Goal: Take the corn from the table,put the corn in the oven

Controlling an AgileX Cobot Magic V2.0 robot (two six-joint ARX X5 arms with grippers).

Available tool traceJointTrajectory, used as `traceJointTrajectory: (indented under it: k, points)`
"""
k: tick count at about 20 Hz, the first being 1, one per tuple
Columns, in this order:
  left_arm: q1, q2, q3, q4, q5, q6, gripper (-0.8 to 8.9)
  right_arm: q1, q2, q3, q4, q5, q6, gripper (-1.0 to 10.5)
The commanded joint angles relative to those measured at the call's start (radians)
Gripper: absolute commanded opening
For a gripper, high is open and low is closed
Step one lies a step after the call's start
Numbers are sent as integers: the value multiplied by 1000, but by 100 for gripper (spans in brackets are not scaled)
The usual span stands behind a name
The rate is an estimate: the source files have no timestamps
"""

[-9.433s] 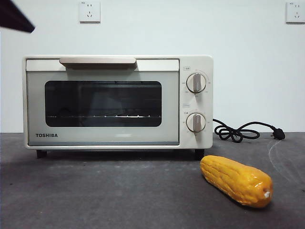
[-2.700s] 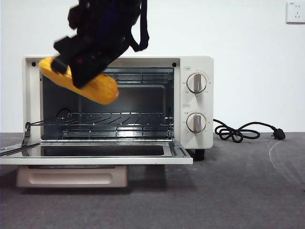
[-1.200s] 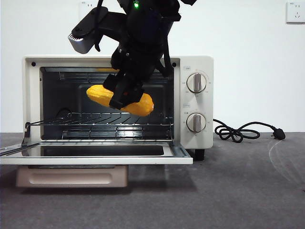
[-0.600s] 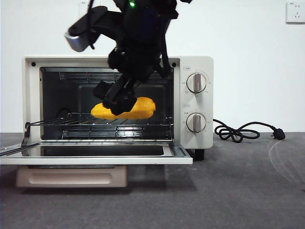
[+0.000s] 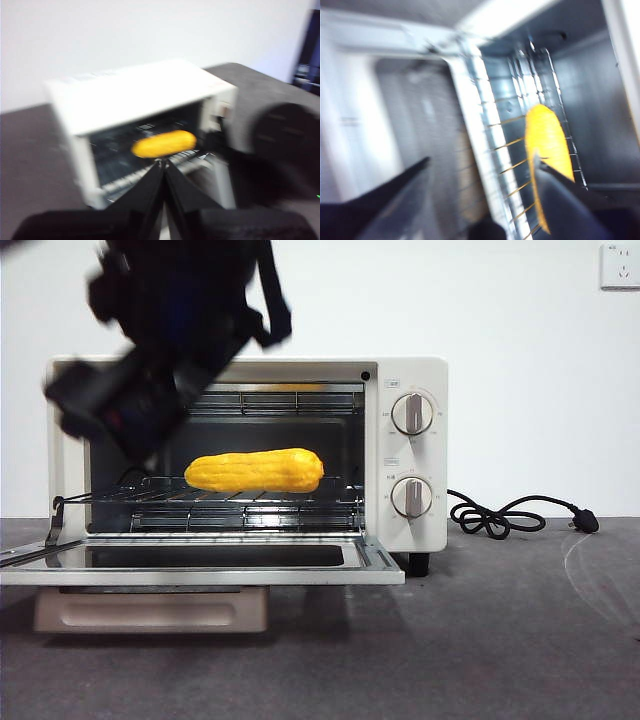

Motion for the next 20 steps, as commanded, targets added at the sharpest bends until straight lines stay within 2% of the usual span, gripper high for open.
traceJointTrajectory:
  k: [1,3,6,10,12,15,20]
  points:
    - [-3,27,2,70,-61,110,-6,51,-61,2,-75,4,89,142]
    - [-3,74,2,113,-64,174,-7,102,-120,2,-159,-19,116,94]
    - [-3,197,2,91,-63,225,-7,159,-229,2,-298,-129,186,-4]
    - [-2,410,2,20,2,242,-7,182,-395,9,-467,-250,349,-9]
    - [7,518,2,0,103,242,-8,180,-477,24,-543,-298,406,-9]
    - [70,672,2,-16,327,236,-8,176,-584,58,-630,-322,458,-9]
    - [198,789,2,-52,537,222,-8,170,-671,80,-684,-325,484,-9]
